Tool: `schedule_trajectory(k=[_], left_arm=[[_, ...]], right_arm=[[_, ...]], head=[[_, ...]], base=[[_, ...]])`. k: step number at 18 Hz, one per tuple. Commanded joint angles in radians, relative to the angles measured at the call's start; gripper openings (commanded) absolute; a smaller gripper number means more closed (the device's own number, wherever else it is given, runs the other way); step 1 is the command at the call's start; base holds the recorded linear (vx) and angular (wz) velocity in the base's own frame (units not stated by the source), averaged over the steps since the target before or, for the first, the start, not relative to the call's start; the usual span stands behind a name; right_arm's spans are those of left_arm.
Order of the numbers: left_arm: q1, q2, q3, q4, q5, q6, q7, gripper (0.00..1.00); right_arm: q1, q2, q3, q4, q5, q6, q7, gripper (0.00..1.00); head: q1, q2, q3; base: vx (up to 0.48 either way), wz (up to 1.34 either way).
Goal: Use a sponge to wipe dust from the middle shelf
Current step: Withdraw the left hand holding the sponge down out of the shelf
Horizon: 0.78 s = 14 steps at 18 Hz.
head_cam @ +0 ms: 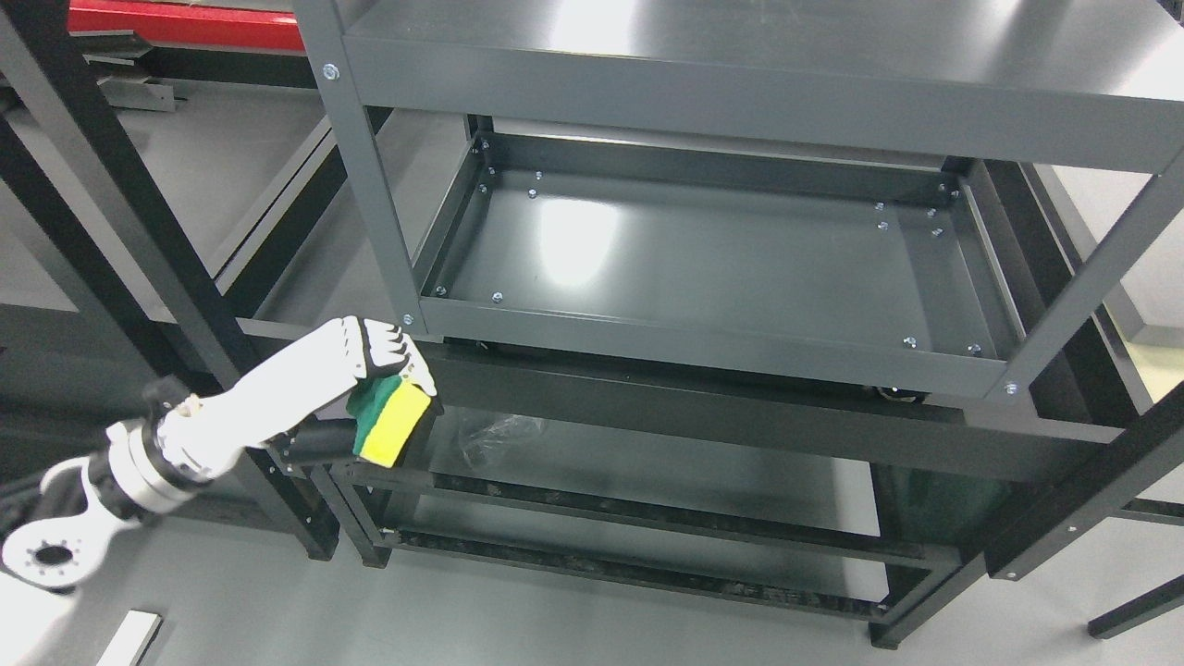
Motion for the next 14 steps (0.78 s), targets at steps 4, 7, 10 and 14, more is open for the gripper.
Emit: schedule_trajectory(k=[4, 7, 10, 14], left_arm=[[0.303, -0.423, 0.197, 0.012, 0.155, 0.098, 0.233, 0.0], [0.331, -0.421, 0.086, -0.002, 0.172, 0.266, 0.409, 0.0], [0.264, -0.49, 0.047, -0.002, 0.245, 0.465, 0.401, 0.0], [0.023, -0.704, 0.162, 0.02, 0.245, 0.731, 0.239, 0.0]], right_arm=[[0.0, -0.017, 0.0, -0.017, 0.0, 0.072, -0.003, 1.0], [0.0, -0.017, 0.0, -0.017, 0.0, 0.072, -0.003, 1.0], [0.0, -0.017, 0.0, -0.017, 0.0, 0.072, -0.001, 1.0], [0.0, -0.017, 0.0, -0.017, 0.0, 0.072, -0.001, 1.0]], head=[[0.0, 0.0, 0.0], [0.0, 0.0, 0.0], [0.0, 0.0, 0.0], [0.0, 0.0, 0.0]], base=[[0.0, 0.0], [0.004, -0.02], [-0.005, 0.03], [0.0, 0.0]])
